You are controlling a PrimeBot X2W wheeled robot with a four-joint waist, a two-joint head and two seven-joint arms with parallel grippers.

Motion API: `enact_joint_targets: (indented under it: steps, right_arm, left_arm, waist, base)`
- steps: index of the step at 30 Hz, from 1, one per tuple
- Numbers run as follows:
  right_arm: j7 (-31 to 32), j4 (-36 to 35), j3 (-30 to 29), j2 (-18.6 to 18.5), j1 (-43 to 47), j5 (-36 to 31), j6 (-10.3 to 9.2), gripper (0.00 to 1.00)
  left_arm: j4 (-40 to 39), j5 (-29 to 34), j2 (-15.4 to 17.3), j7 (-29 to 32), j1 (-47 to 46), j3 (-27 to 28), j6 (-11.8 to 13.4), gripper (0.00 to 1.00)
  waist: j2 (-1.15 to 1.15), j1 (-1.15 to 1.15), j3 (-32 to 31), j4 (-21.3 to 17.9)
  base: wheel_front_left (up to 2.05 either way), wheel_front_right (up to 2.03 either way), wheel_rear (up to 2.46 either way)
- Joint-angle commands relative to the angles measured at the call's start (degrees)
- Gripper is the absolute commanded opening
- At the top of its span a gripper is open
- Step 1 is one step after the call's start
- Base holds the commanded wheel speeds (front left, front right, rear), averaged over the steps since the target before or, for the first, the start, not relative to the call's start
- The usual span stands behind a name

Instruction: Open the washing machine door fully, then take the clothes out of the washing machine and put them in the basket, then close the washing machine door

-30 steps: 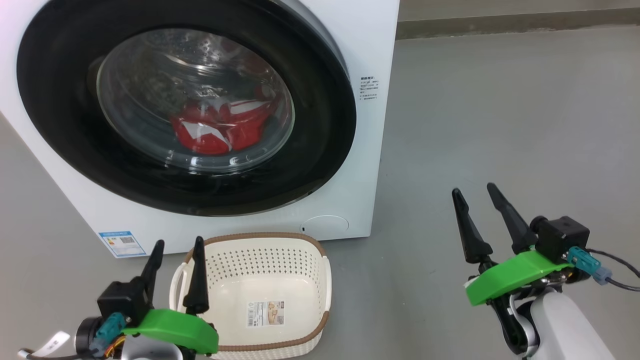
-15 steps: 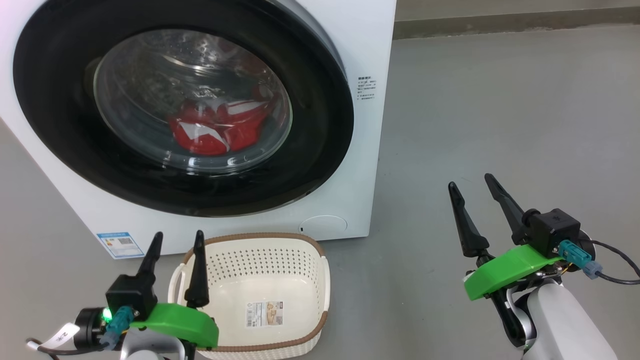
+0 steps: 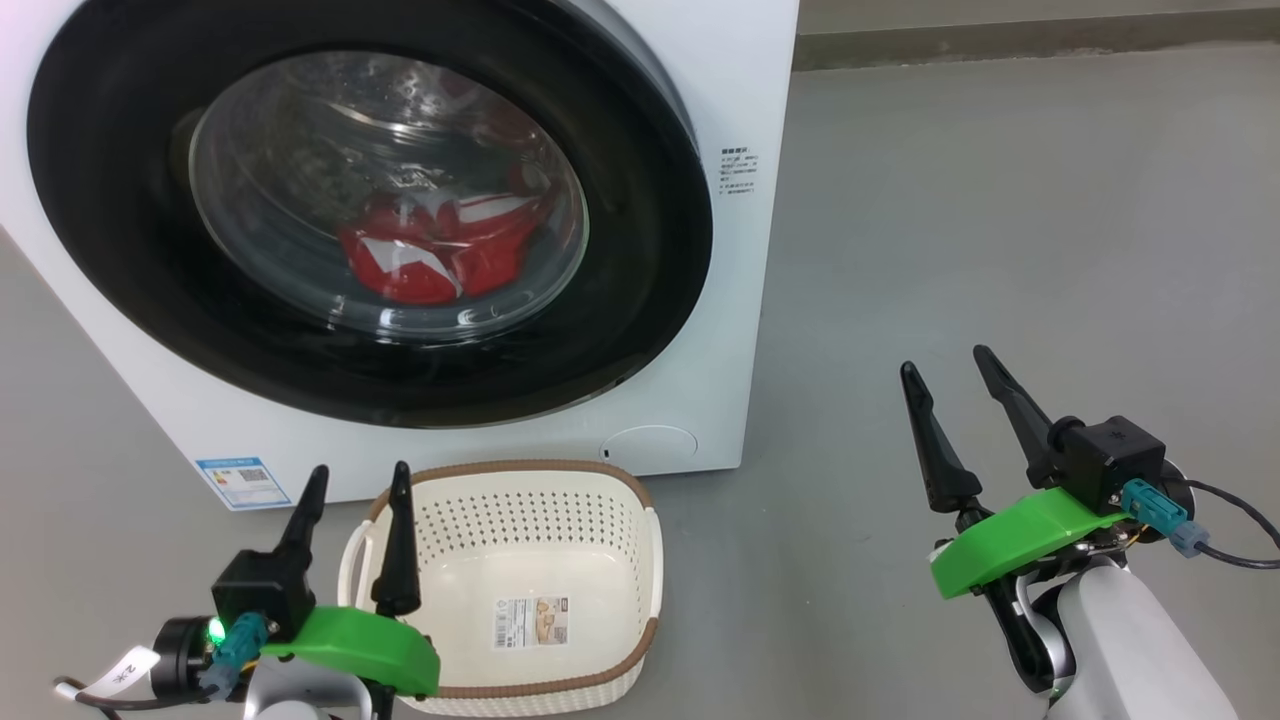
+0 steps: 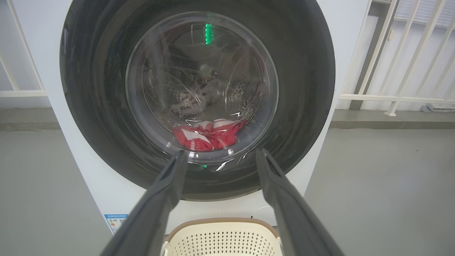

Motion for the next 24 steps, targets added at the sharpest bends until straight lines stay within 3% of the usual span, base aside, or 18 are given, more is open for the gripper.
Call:
enact_joint_targets:
  steps: [1, 19, 20, 22, 23, 24]
  right_arm:
    - [-0.78, -1.62, 0.8, 0.04, -1.86, -0.54, 0.02, 1.0]
    - [-0.78, -4.79, -0.6, 0.04, -3.56, 1.06, 0.02, 1.0]
    - [-0.78, -5.03, -0.71, 0.04, -3.88, 1.46, 0.02, 0.56]
    - [-0.78, -5.48, -0.86, 0.04, -4.74, 2.22, 0.02, 0.28]
    - [-0.78, -5.55, -0.92, 0.04, -5.3, 2.83, 0.02, 0.09]
    - [-0.78, -5.5, -1.02, 0.04, -5.95, 3.69, 0.02, 0.0]
  left_arm:
    - [-1.33, -0.37, 0.71, -0.7, -1.95, 1.66, 0.44, 1.0]
    - [-6.61, -0.98, 0.4, -0.7, -2.65, -0.99, 0.9, 1.0]
    - [-6.94, -1.05, 0.38, -0.7, -2.75, -1.13, 0.92, 1.0]
    - [-7.69, -1.18, 0.36, -0.7, -2.95, -1.28, 0.96, 1.0]
    - [-8.13, -1.14, 0.35, -0.7, -3.08, -1.33, 1.02, 1.0]
    - [-8.57, -1.07, 0.34, -0.7, -3.23, -1.4, 1.09, 1.0]
  waist:
    - [0.0, 0.0, 0.08, 0.05]
    - [0.0, 0.0, 6.55, 1.62]
    - [0.0, 0.0, 7.03, 1.72]
    - [0.0, 0.0, 7.95, 1.83]
    - [0.0, 0.0, 8.45, 1.88]
    - [0.0, 0.0, 8.95, 1.96]
  base:
    - [0.0, 0.0, 0.0]
    - [0.0, 0.0, 0.0]
    - [0.0, 0.0, 0.0]
    - [0.0, 0.0, 0.0]
    - [0.0, 0.0, 0.0]
    - [0.0, 0.0, 0.0]
